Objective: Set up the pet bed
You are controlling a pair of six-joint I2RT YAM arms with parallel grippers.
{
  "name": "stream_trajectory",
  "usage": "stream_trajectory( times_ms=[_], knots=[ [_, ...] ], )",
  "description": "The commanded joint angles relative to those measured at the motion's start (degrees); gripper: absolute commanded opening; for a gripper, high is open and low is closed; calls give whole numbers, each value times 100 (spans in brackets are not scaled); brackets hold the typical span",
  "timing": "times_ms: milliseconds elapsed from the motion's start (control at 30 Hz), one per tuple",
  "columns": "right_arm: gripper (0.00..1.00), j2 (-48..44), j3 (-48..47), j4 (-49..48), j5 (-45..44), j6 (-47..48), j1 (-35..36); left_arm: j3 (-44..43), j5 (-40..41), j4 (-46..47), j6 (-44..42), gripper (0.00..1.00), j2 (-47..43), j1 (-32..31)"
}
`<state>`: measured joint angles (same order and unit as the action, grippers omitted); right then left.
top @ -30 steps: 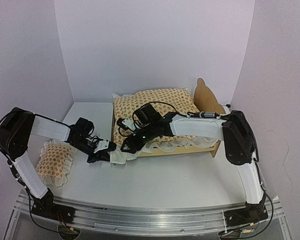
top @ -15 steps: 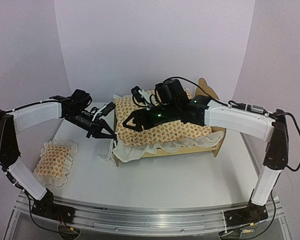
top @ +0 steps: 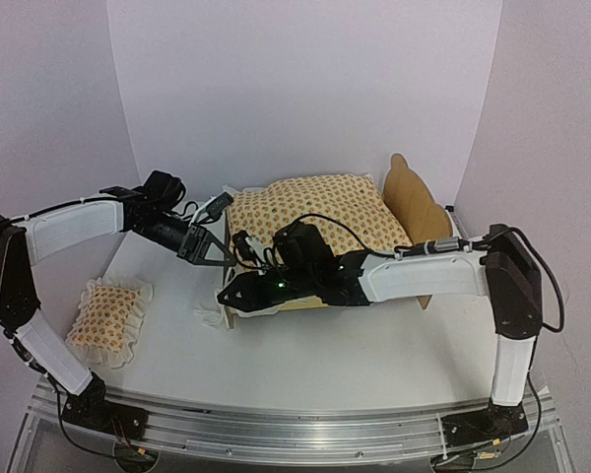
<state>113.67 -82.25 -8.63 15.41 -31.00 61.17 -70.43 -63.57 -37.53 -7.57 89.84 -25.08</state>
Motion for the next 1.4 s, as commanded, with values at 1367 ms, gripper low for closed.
stream_trajectory(
  times_ms=[1367],
  knots=[
    [10, -91, -122, -1419, -1333, -57, -38, 101, -34, 1173, 1621, 0, -317, -115]
  ],
)
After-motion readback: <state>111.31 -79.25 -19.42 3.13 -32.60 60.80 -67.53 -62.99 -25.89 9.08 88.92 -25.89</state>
